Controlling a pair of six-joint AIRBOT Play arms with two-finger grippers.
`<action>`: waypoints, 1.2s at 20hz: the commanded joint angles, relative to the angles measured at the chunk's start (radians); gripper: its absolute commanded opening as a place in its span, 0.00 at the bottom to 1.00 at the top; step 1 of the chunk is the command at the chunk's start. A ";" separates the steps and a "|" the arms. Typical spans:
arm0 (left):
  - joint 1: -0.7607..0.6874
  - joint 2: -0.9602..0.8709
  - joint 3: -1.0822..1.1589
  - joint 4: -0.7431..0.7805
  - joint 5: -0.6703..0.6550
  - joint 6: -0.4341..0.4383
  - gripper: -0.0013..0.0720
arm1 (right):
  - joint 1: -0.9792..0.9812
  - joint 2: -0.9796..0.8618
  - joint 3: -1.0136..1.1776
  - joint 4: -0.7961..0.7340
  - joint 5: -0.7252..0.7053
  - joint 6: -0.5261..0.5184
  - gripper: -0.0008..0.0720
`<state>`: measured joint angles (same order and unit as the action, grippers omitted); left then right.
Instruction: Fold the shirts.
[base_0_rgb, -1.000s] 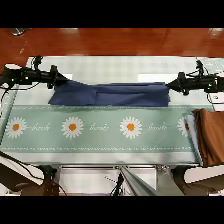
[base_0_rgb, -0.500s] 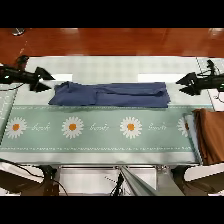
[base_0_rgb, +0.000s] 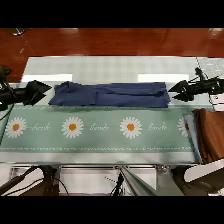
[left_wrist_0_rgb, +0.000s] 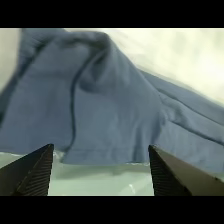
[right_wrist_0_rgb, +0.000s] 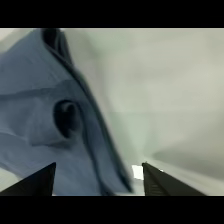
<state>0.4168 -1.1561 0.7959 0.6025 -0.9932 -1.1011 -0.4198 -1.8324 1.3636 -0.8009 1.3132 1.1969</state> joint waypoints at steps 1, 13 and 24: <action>-0.064 0.075 -0.101 -0.104 -0.014 0.060 0.97 | 0.101 -0.031 -0.001 0.012 -0.043 -0.018 0.86; -0.505 0.048 -0.027 -0.083 0.125 0.031 0.05 | 0.121 0.420 -0.192 -0.187 0.019 0.026 0.04; -1.056 -0.573 0.558 -0.023 0.121 -0.181 0.05 | 0.122 1.194 -0.476 -0.106 0.060 0.164 0.04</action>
<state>-0.5323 -1.5780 1.2037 0.5732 -0.8223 -1.2133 -0.2989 -0.7803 0.9150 -0.9520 1.3521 1.3205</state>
